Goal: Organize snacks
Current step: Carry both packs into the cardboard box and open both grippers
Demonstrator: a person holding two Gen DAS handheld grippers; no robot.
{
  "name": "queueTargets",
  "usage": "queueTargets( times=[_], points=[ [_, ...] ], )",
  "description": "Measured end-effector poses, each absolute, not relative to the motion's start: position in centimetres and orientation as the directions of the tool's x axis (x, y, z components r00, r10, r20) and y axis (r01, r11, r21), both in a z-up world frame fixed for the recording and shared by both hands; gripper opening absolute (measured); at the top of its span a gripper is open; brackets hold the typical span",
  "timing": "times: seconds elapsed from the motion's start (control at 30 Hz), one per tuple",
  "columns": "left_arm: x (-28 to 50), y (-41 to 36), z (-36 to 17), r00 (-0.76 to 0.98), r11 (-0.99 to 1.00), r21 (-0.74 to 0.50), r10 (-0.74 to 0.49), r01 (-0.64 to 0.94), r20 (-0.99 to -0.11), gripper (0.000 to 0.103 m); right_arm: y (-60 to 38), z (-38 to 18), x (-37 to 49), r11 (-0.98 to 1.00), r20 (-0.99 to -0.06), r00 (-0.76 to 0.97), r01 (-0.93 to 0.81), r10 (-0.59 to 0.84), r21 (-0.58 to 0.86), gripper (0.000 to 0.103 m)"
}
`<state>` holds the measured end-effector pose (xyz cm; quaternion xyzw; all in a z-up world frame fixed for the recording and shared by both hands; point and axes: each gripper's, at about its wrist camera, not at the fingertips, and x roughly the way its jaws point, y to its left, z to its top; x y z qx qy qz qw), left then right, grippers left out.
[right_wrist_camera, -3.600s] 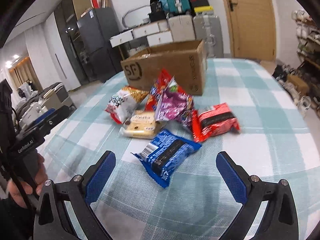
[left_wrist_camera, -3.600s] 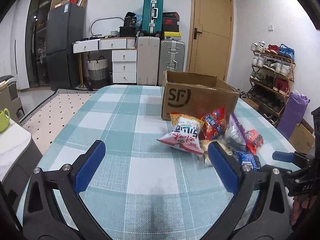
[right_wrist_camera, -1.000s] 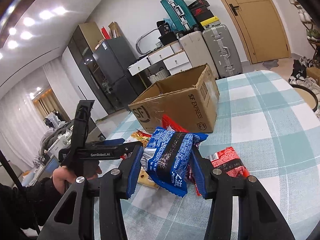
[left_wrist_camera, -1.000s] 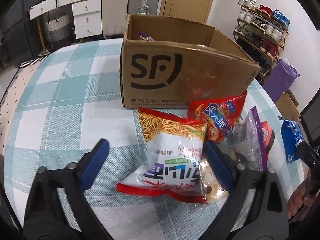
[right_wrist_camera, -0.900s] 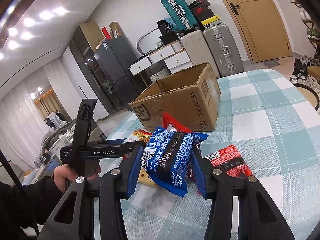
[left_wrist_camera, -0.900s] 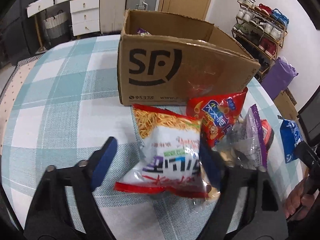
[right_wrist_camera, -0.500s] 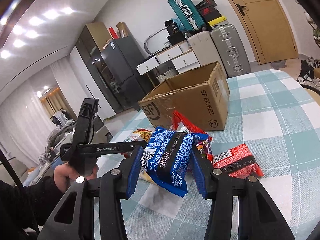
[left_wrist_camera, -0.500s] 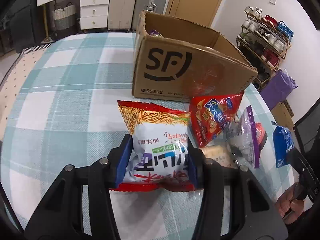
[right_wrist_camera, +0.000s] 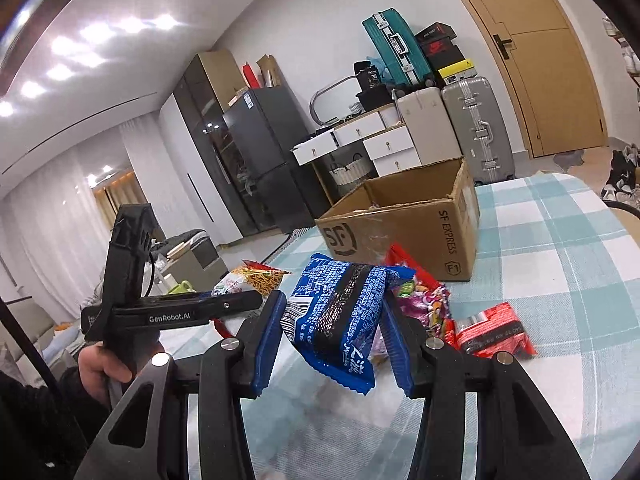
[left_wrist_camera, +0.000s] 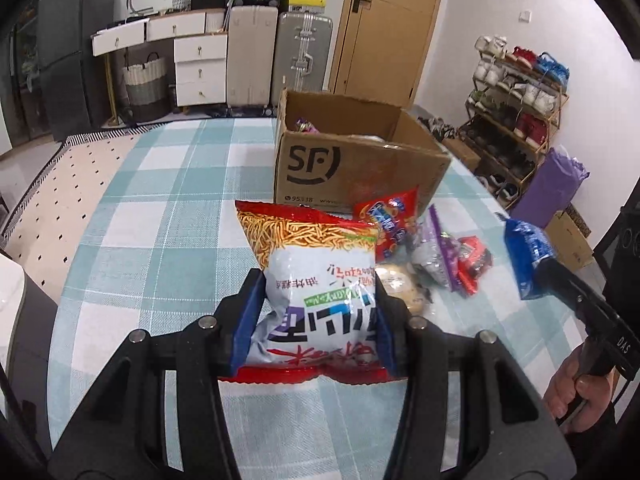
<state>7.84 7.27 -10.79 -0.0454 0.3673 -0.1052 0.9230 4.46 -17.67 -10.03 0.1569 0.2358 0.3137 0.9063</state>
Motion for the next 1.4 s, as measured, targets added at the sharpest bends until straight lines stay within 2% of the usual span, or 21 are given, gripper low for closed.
queueTargets(
  times=[0.3,0.53,0.7,0.93,1.17,1.4],
  points=[
    [1.5,6.6,-6.7,0.753,0.961,-0.184,-0.276,0.206,-0.598,0.047,-15.6,-5.8,0.9,0.748,-0.310,0.689,-0.536,0.656,0.392,0.048],
    [-1.3,6.6,-2.3,0.798,0.965,-0.157,-0.262,0.210,-0.543,0.047,-14.9,-1.7,0.0,0.718,-0.292,0.667,-0.554,0.686,0.421,0.048],
    [-2.2,7.1,1.0,0.805,0.950,-0.195,-0.310,0.243,-0.506,0.047,-14.4,1.4,0.4,0.709,-0.280,0.661,-0.575,0.696,0.407,0.048],
    [-1.6,6.9,5.2,0.811,0.941,-0.210,-0.336,0.266,-0.479,0.047,-14.3,4.6,2.8,0.687,-0.266,0.644,-0.588,0.717,0.427,0.048],
    [1.5,5.3,7.9,0.823,0.954,-0.157,-0.301,0.256,-0.482,0.047,-14.6,6.6,6.0,0.679,-0.255,0.639,-0.604,0.725,0.416,0.048],
    [6.3,3.0,8.9,0.806,0.959,-0.138,-0.281,0.246,-0.520,0.047,-14.1,7.8,10.7,0.710,-0.322,0.634,-0.599,0.703,0.369,0.048]
  ],
)
